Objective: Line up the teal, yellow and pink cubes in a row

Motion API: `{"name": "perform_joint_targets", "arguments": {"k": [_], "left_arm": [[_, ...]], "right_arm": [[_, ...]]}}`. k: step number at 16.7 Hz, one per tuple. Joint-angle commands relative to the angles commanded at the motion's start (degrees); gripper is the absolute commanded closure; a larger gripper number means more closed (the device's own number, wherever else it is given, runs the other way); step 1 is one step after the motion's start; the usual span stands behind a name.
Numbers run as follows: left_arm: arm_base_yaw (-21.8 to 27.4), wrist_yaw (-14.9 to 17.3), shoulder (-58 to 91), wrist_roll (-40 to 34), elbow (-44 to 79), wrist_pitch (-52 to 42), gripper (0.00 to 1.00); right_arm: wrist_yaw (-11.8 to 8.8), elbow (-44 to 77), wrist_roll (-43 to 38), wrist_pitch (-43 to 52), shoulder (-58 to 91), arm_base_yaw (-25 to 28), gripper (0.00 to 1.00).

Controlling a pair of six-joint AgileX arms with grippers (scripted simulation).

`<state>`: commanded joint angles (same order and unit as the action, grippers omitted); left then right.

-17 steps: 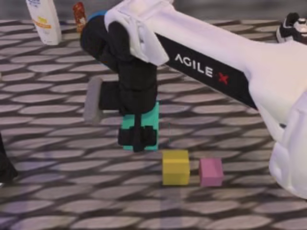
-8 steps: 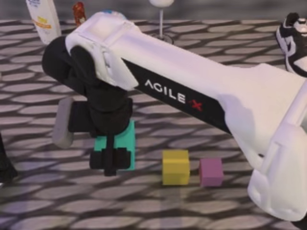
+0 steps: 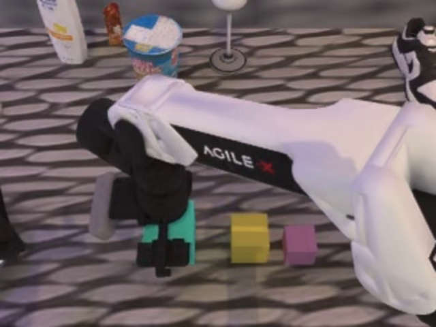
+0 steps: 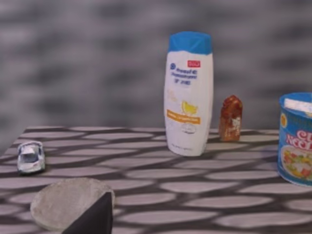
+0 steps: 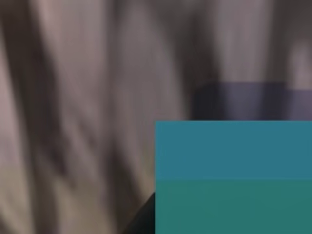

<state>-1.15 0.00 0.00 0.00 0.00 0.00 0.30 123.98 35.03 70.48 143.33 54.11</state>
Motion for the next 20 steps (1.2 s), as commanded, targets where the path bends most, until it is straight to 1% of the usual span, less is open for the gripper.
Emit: {"name": "perform_joint_targets", "arguments": {"k": [5,18,19,20], "left_arm": [[0.00,0.00,0.00,0.00,0.00,0.00,0.00],[0.00,0.00,0.00,0.00,0.00,0.00,0.00],[0.00,0.00,0.00,0.00,0.00,0.00,0.00],[0.00,0.00,0.00,0.00,0.00,0.00,0.00]], "right_arm": [[0.03,-1.57,0.03,-1.57,0.00,0.08,1.00],[0.03,-1.57,0.03,-1.57,0.00,0.08,0.02],[0.03,-1.57,0.03,-1.57,0.00,0.08,0.00],[0.03,-1.57,0.03,-1.57,0.00,0.08,0.00]]}}
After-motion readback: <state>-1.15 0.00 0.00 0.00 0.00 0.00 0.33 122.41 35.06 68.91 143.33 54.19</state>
